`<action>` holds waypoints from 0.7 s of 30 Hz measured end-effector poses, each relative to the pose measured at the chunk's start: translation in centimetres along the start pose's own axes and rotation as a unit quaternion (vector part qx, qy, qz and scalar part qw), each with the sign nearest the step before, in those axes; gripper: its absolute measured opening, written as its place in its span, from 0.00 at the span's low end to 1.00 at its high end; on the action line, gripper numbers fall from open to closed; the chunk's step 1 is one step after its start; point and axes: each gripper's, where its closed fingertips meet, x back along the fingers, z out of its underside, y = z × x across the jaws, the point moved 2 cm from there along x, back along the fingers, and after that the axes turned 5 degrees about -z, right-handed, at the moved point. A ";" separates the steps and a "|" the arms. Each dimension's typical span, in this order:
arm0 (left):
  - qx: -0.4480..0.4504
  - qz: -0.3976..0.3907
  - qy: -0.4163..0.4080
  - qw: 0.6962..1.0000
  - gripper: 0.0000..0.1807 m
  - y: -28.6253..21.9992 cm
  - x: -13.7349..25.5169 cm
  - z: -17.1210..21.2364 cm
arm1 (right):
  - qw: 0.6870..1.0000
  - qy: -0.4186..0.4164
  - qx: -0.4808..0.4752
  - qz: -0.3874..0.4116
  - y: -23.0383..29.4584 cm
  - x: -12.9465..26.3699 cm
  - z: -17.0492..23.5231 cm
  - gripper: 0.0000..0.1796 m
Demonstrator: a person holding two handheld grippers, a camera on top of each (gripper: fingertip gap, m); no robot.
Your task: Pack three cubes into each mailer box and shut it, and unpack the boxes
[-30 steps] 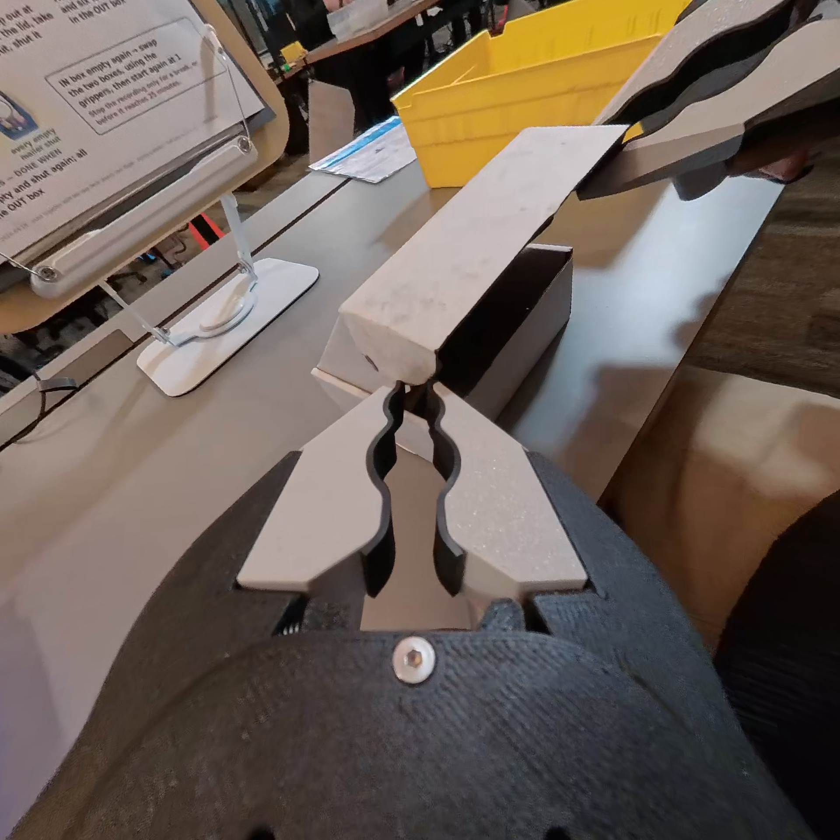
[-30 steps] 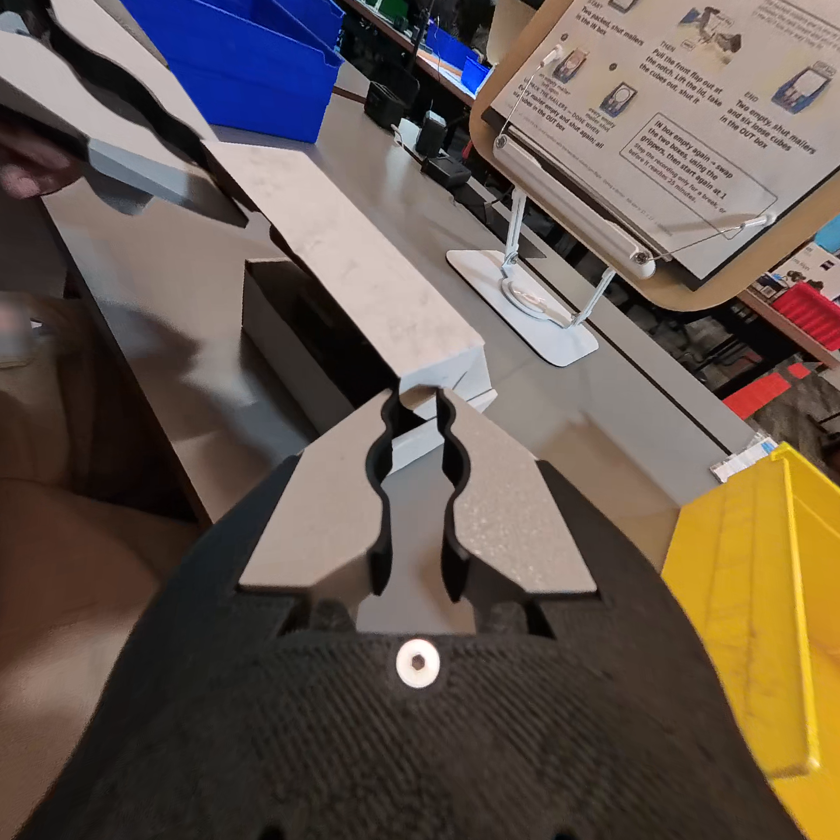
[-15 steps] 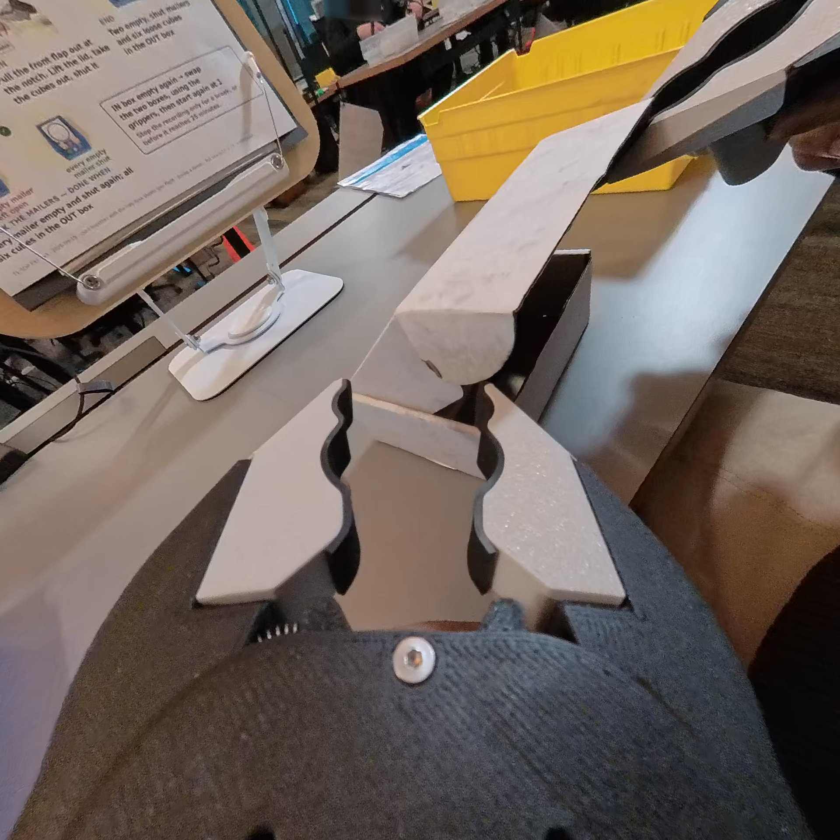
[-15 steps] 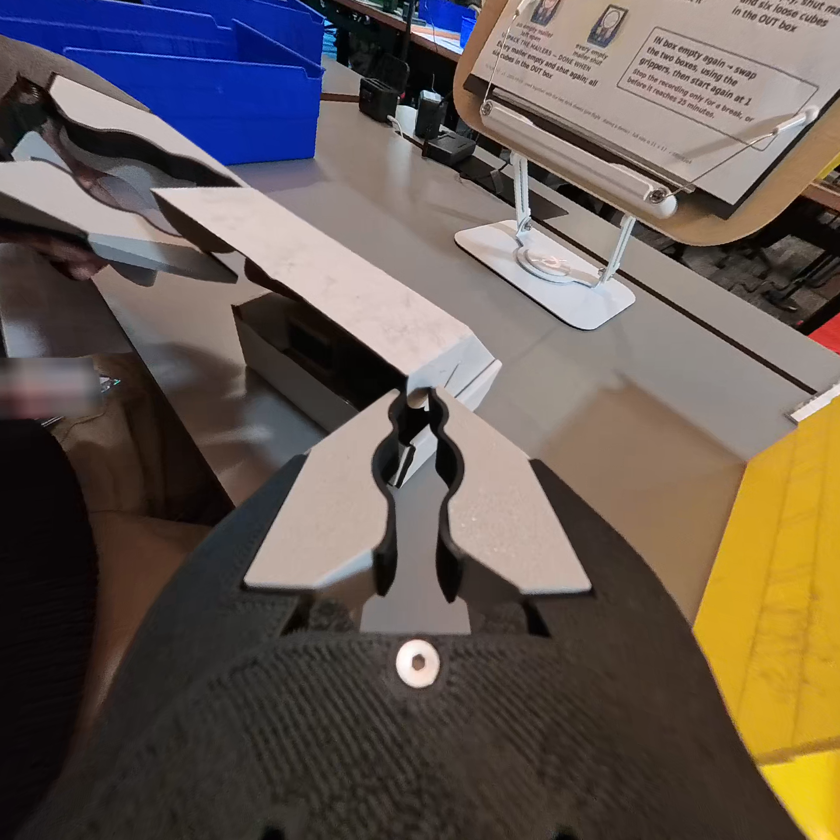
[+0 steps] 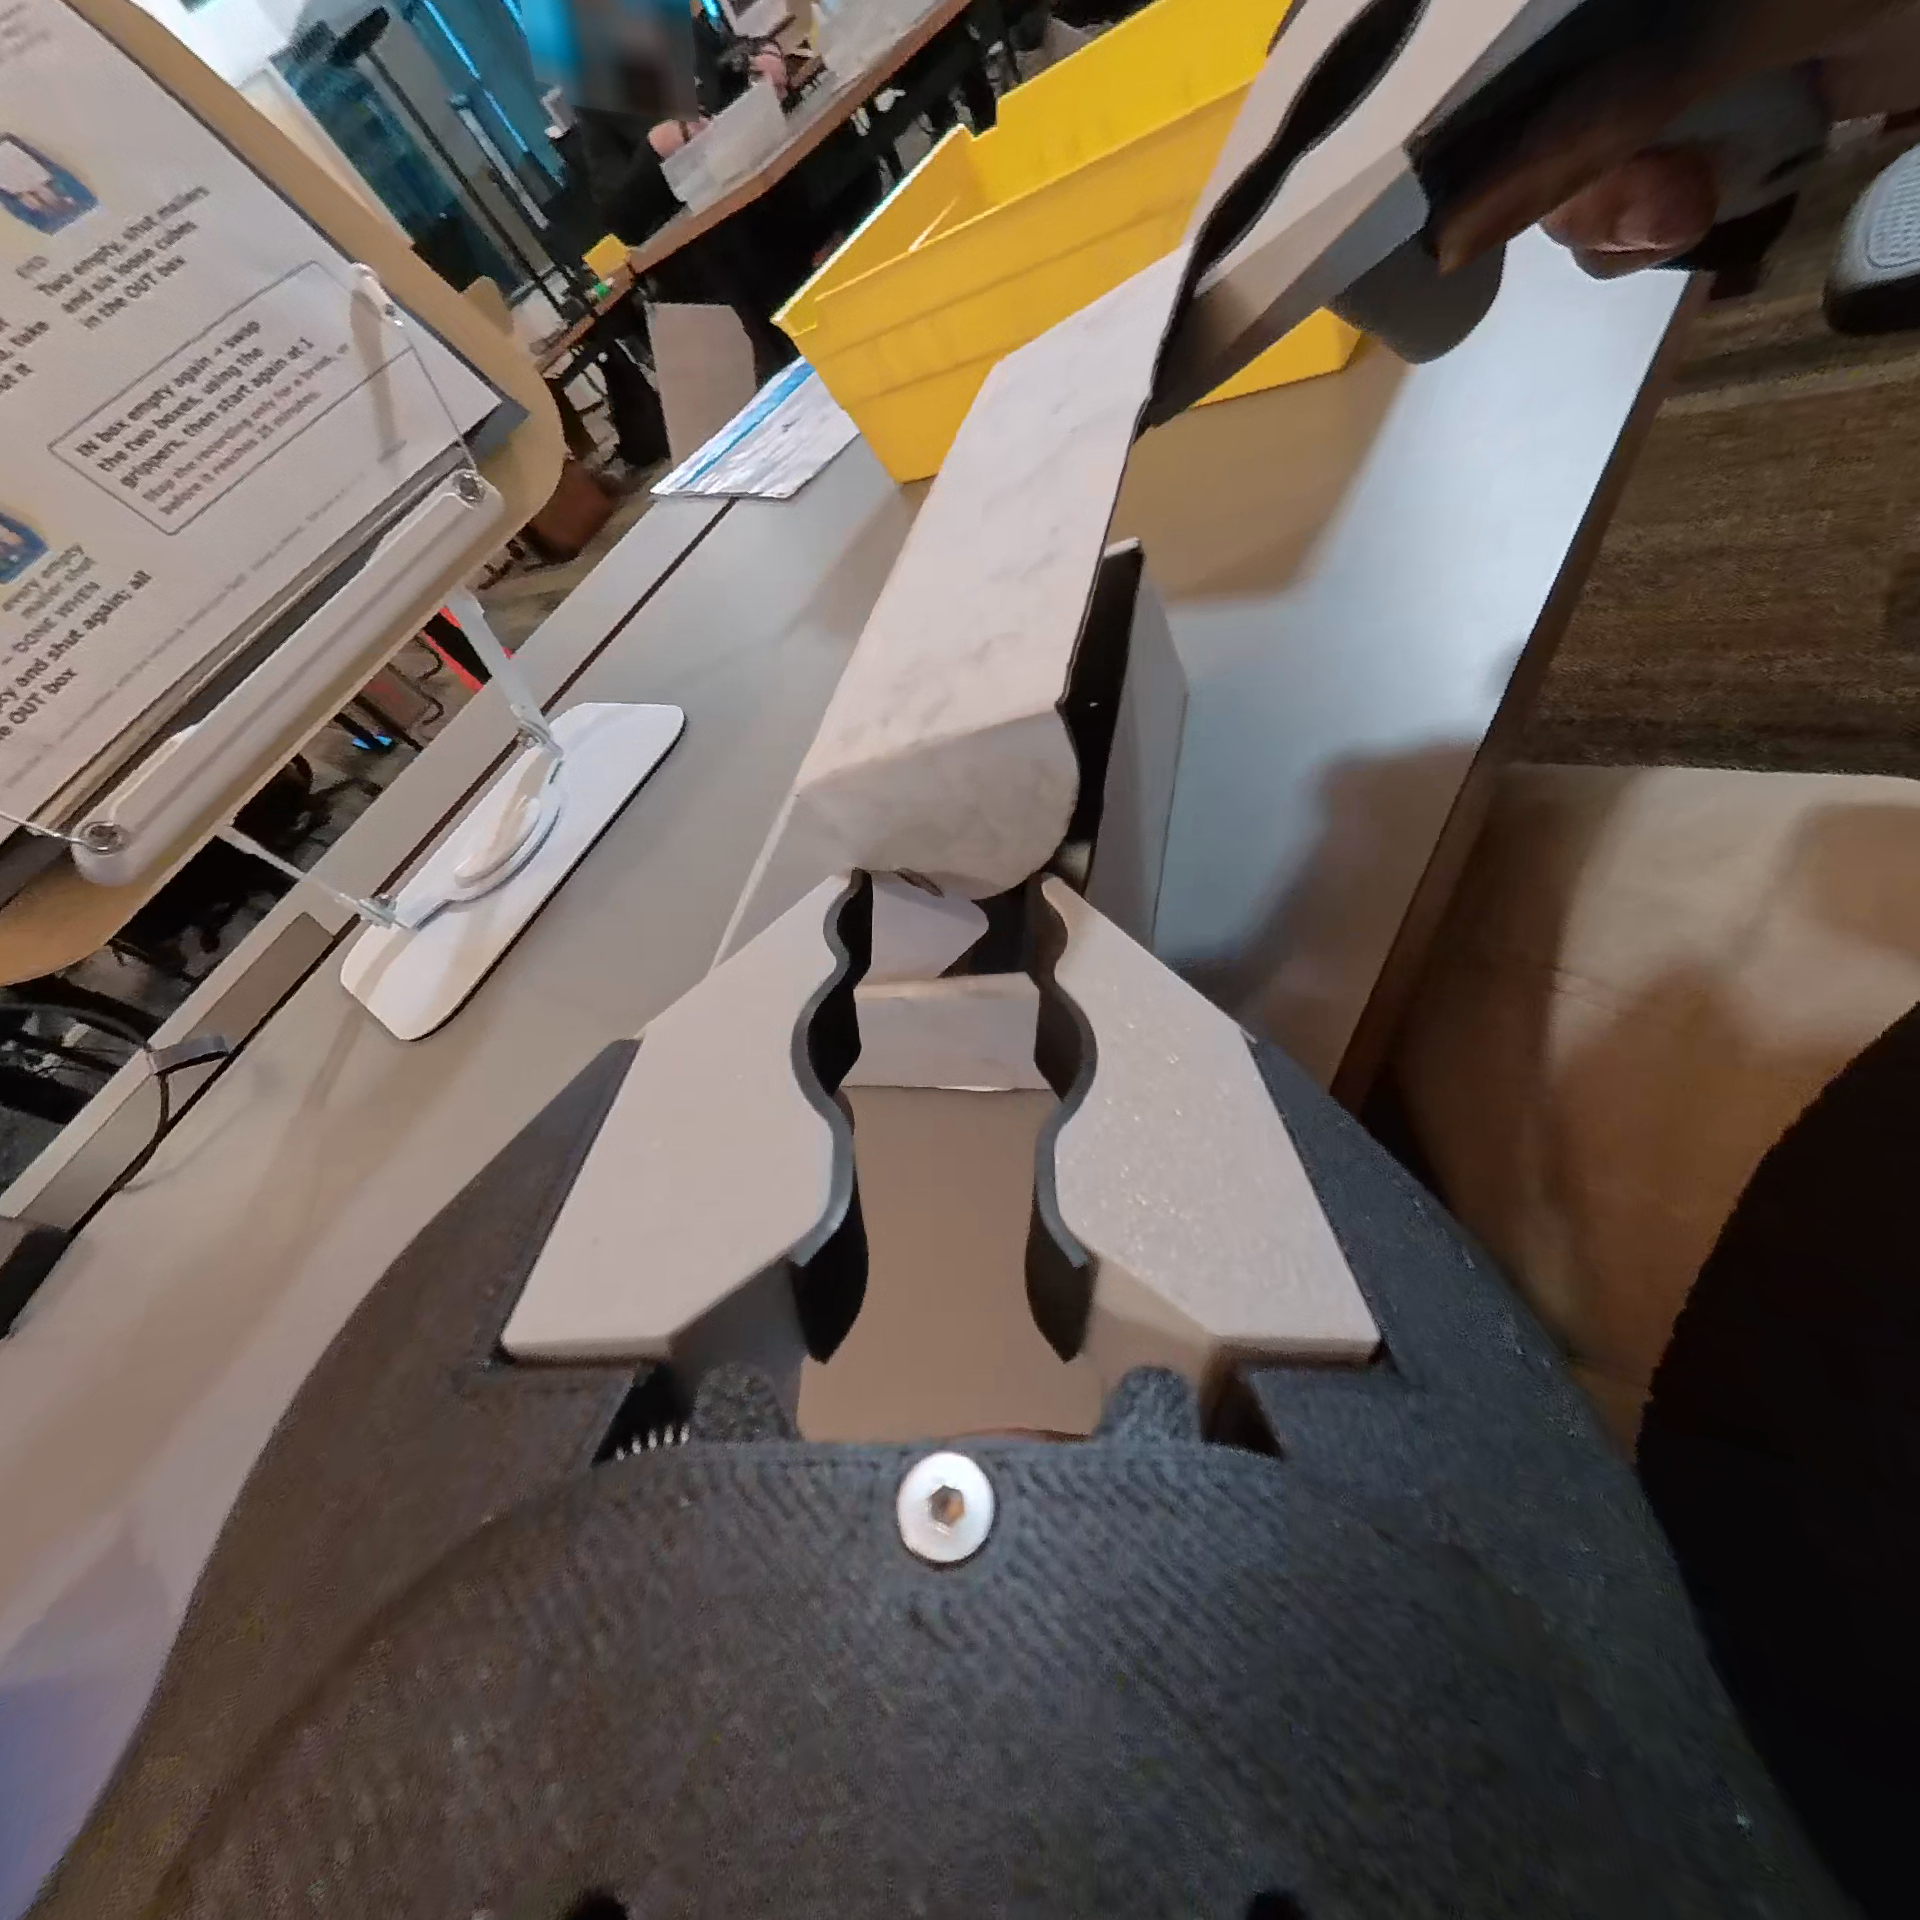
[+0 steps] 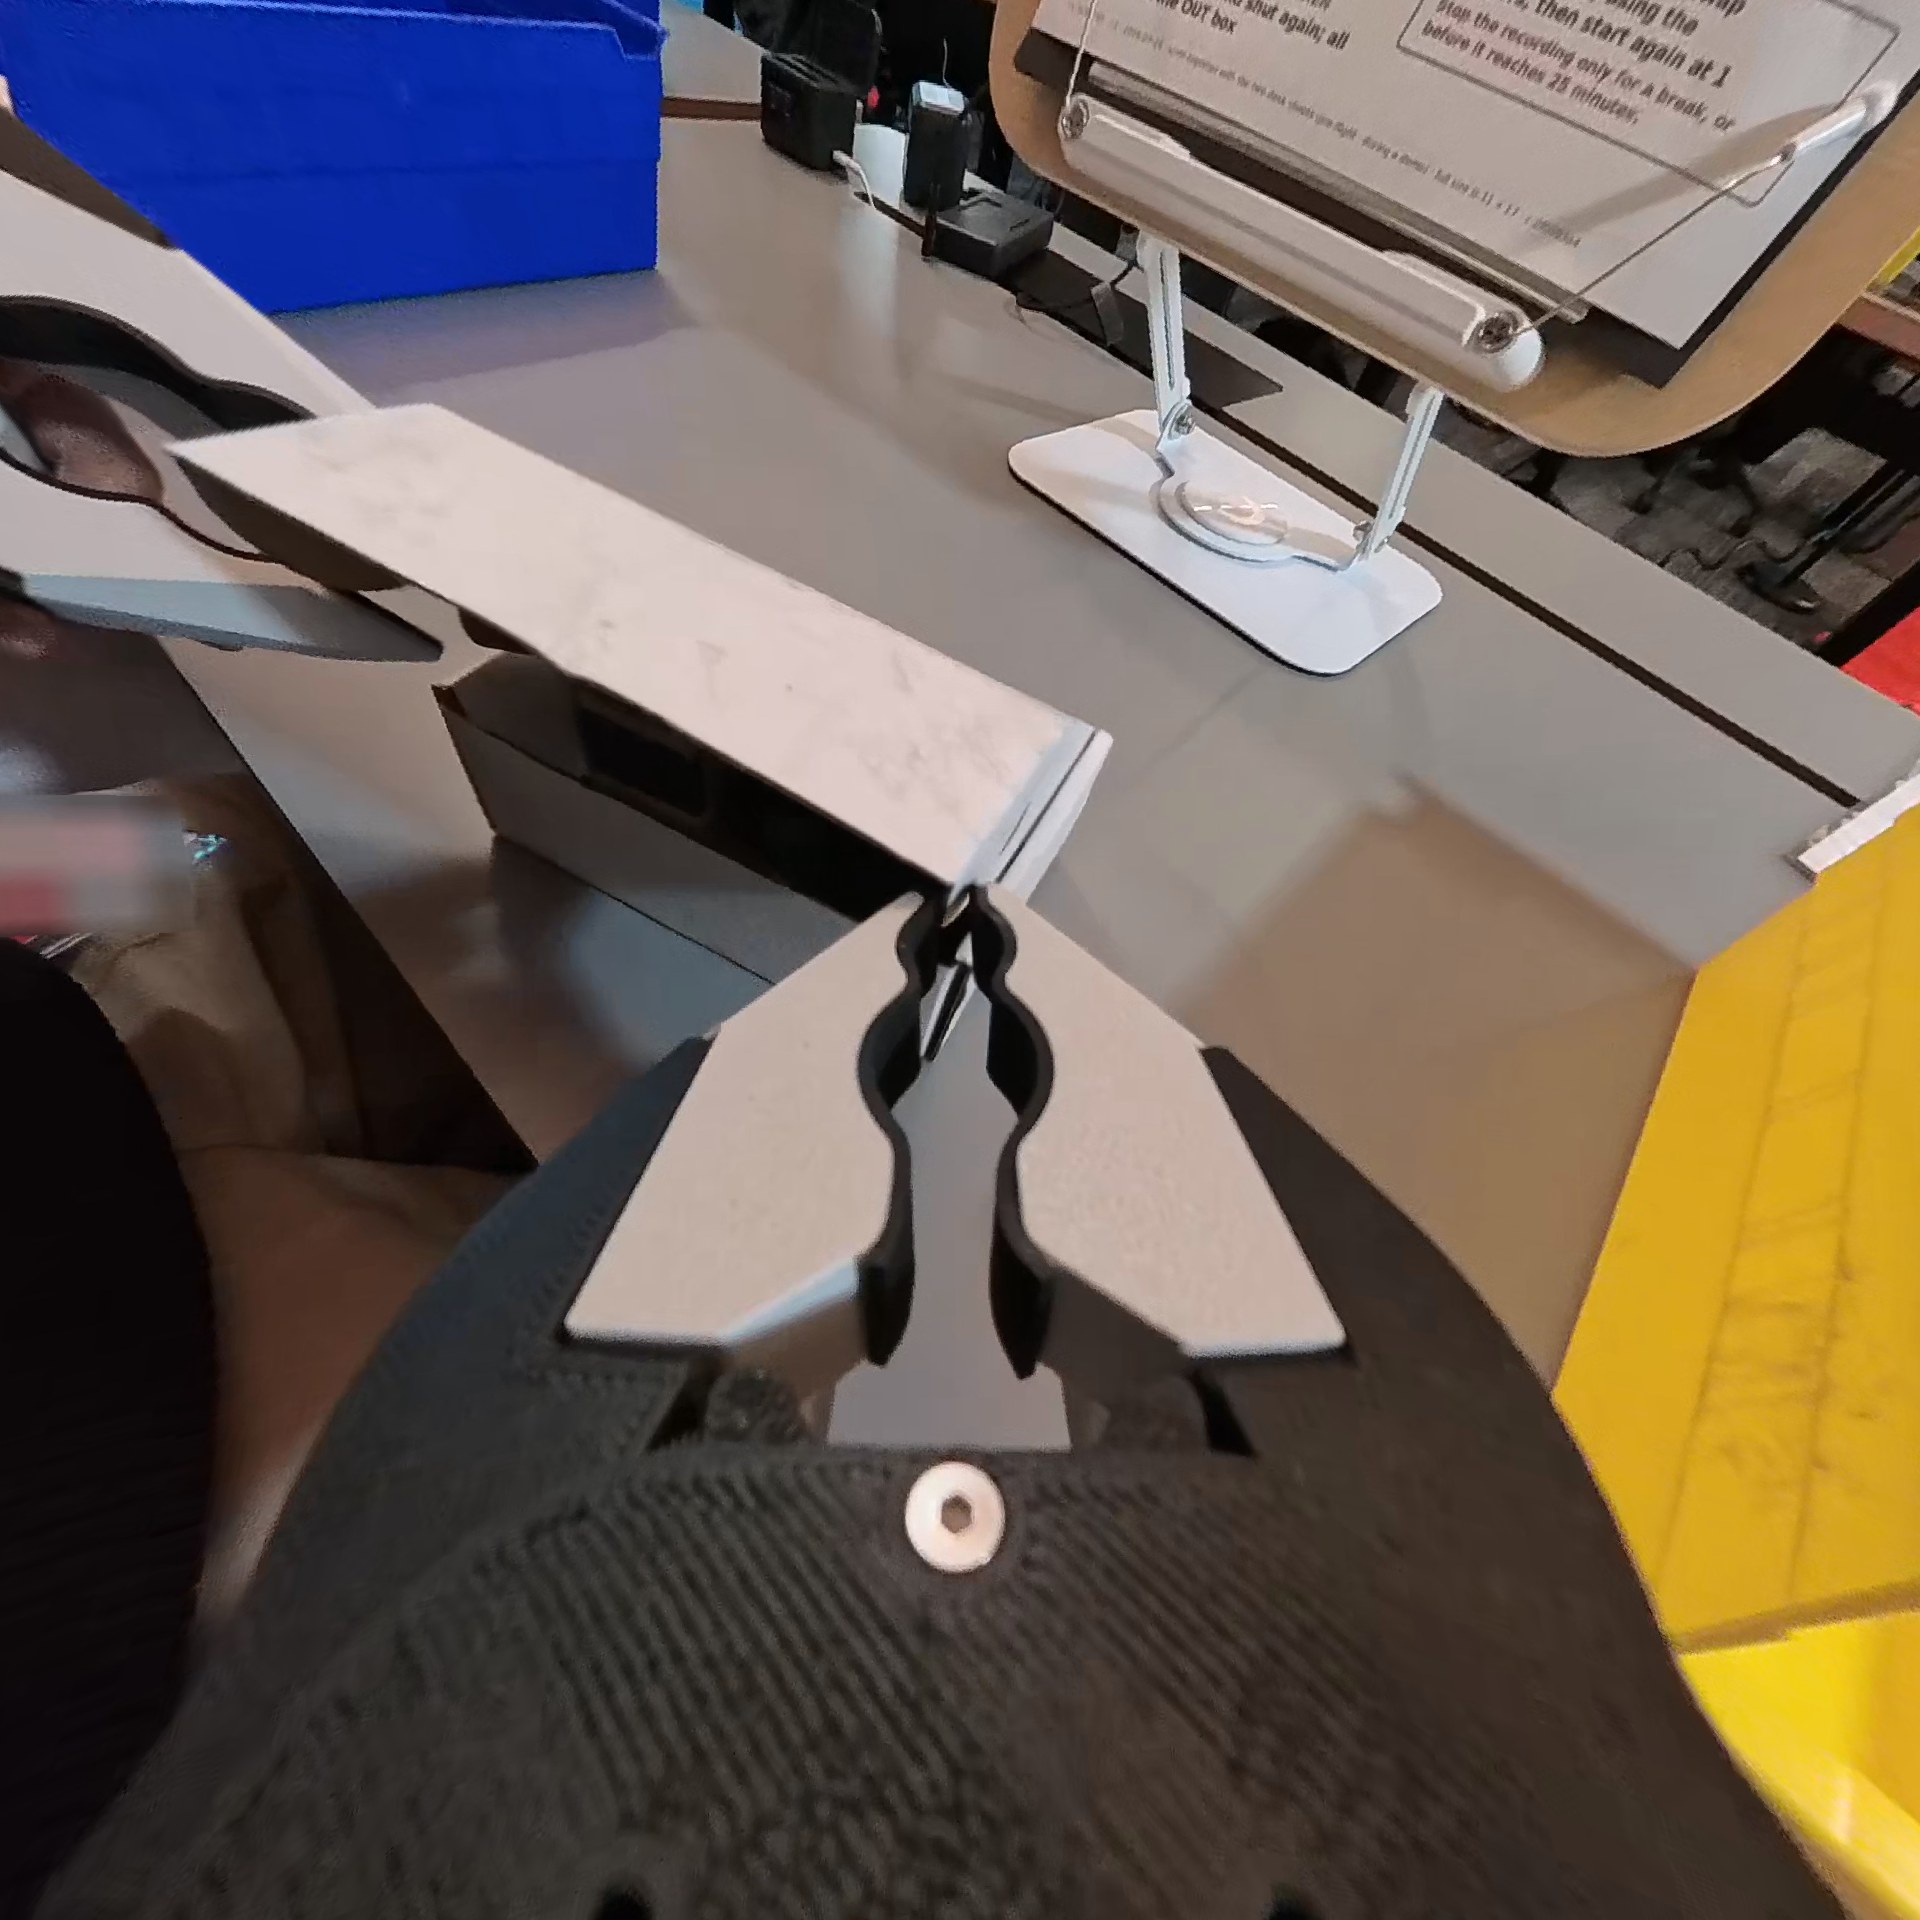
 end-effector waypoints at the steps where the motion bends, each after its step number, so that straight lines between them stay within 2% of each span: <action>1: -0.002 0.007 0.003 1.000 0.15 -0.2 0.0 0.1 | 1.000 0.005 -0.002 0.001 -0.1 0.0 0.2 0.02; 5: 0.001 0.052 0.016 0.999 0.15 -1.7 0.2 0.1 | 1.000 0.027 -0.012 0.006 -0.5 -0.2 1.1 0.02; 9: -0.013 0.065 0.026 0.997 0.17 -2.6 0.2 0.3 | 0.999 0.042 -0.028 0.008 -0.7 -0.3 1.8 0.01; 14: -0.027 0.058 0.033 0.997 0.22 -2.7 0.1 0.6 | 0.998 0.047 -0.032 0.010 -0.8 -0.5 2.2 0.01; 21: 0.022 0.028 0.018 0.999 0.28 -2.1 1.1 0.1 | 0.999 0.039 -0.036 0.003 -0.8 -0.6 2.3 0.01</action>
